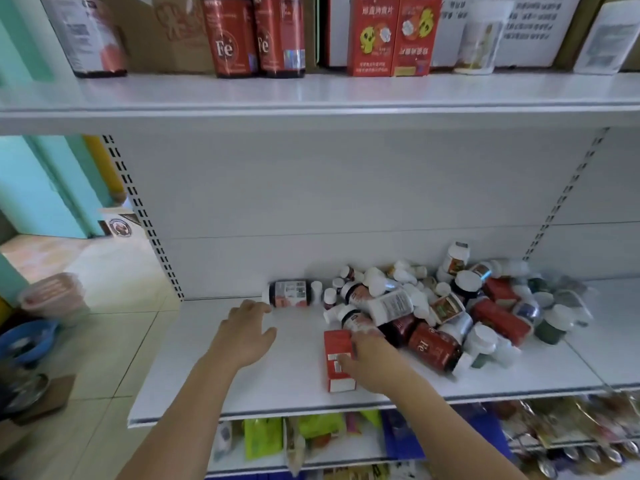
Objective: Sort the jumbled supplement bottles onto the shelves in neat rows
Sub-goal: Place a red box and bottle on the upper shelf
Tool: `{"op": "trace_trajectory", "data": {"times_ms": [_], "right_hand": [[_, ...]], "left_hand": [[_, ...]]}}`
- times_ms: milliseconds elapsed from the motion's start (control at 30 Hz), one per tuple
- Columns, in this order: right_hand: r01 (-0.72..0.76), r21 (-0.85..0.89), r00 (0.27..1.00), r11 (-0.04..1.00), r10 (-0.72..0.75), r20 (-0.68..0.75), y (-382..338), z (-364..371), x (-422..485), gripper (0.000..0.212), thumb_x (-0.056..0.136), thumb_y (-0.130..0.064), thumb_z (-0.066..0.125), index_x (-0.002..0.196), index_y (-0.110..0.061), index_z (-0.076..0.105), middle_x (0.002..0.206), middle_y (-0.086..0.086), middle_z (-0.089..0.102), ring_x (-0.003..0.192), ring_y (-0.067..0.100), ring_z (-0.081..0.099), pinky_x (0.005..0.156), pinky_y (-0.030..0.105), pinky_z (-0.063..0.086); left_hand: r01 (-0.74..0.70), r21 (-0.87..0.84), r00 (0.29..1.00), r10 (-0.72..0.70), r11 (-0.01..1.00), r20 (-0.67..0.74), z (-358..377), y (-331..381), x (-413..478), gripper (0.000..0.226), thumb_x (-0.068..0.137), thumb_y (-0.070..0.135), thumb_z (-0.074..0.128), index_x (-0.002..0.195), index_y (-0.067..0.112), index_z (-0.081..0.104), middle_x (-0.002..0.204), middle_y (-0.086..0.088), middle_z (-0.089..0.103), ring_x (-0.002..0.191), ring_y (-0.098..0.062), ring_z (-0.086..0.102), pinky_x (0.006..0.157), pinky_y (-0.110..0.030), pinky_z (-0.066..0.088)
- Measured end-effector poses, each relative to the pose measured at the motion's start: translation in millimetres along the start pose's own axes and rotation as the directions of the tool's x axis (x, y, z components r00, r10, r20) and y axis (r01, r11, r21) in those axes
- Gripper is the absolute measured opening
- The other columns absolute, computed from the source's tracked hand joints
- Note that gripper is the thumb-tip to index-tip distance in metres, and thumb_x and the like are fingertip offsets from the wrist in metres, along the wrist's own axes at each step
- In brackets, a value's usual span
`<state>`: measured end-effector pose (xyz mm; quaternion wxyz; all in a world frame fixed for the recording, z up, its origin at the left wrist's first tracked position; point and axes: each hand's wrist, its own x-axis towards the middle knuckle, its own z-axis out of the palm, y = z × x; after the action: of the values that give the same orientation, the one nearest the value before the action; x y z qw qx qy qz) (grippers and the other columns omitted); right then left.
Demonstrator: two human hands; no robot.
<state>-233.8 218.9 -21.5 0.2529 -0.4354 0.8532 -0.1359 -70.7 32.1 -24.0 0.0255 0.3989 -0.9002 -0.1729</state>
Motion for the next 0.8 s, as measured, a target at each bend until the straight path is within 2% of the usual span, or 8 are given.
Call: {"op": "trace_trajectory", "data": {"times_ms": [133,267,400,500,567,633,733,800], "right_hand": [[-0.064,-0.048,0.997,0.997,0.066,0.041,-3,21,40,0.046,0.092,-0.048,0.050,0.112,-0.008,0.057,0.107,0.010,0.063,0.102,0.028,0.063,0.082,0.033,0.052],[-0.053,-0.152,0.998,0.987,0.056,0.014,-3,33,66,0.073,0.092,-0.053,0.048,0.137,0.003,0.036,0.132,0.014,0.052,0.119,0.028,0.054,0.096,0.034,0.047],[0.009,-0.070,1.000,0.998,-0.008,0.006,-4,36,77,0.092,0.083,-0.050,0.061,0.146,0.000,0.018,0.135,0.012,0.048,0.125,0.027,0.047,0.099,0.035,0.042],[0.032,-0.026,0.998,0.999,-0.031,0.047,-7,43,80,0.101,0.078,-0.049,0.065,0.147,-0.001,0.008,0.134,0.012,0.047,0.126,0.028,0.047,0.098,0.034,0.042],[0.016,0.041,0.999,0.999,-0.018,0.046,-9,44,79,0.102,0.076,-0.055,0.066,0.144,-0.001,0.012,0.131,0.010,0.049,0.121,0.027,0.051,0.094,0.034,0.045],[-0.014,0.170,1.000,0.985,0.010,0.028,-8,38,77,0.088,0.075,-0.055,0.066,0.134,-0.002,0.027,0.121,0.008,0.055,0.111,0.023,0.056,0.085,0.033,0.049],[-0.067,0.395,0.998,0.916,0.054,0.043,-10,19,69,0.067,0.075,-0.040,0.072,0.121,-0.006,0.036,0.106,0.004,0.059,0.095,0.017,0.062,0.074,0.028,0.054],[-0.115,0.612,0.993,0.783,0.078,0.086,-15,3,58,0.072,0.065,-0.034,0.077,0.121,-0.005,0.043,0.104,0.007,0.066,0.090,0.021,0.069,0.076,0.032,0.057]], "left_hand": [[-0.040,0.110,0.998,0.034,0.993,0.056,17,5,63,0.052,0.094,0.034,0.053,0.142,0.019,0.039,0.146,-0.003,0.037,0.130,-0.027,0.038,0.103,-0.040,0.037],[-0.024,0.181,0.995,0.006,0.983,0.099,32,0,111,0.056,0.090,0.027,0.054,0.143,0.016,0.035,0.145,-0.005,0.039,0.129,-0.032,0.039,0.102,-0.047,0.038],[-0.028,0.348,0.999,0.017,0.937,0.035,49,-8,131,0.074,0.084,0.039,0.065,0.146,0.019,0.031,0.142,-0.010,0.036,0.124,-0.033,0.042,0.098,-0.046,0.040],[0.012,0.393,1.000,-0.013,0.920,-0.001,64,-3,130,0.072,0.083,0.041,0.065,0.139,0.009,0.033,0.129,-0.016,0.040,0.116,-0.034,0.045,0.093,-0.041,0.042],[0.068,0.243,0.997,-0.073,0.968,0.010,70,0,124,0.065,0.082,0.037,0.067,0.128,0.005,0.033,0.123,-0.015,0.050,0.111,-0.033,0.054,0.087,-0.038,0.046],[0.175,-0.046,0.982,-0.171,0.984,0.086,66,-1,115,0.062,0.080,0.039,0.071,0.118,0.008,0.033,0.115,-0.010,0.057,0.103,-0.030,0.061,0.079,-0.035,0.050],[0.261,-0.406,0.965,-0.240,0.875,0.105,45,-5,91,0.063,0.068,0.050,0.077,0.106,0.009,0.049,0.095,-0.005,0.067,0.079,-0.019,0.065,0.056,-0.027,0.048],[0.233,-0.488,0.972,-0.213,0.841,0.098,25,-7,69,0.062,0.058,0.060,0.075,0.092,0.010,0.062,0.078,-0.003,0.071,0.060,-0.014,0.062,0.051,-0.025,0.046]]}}
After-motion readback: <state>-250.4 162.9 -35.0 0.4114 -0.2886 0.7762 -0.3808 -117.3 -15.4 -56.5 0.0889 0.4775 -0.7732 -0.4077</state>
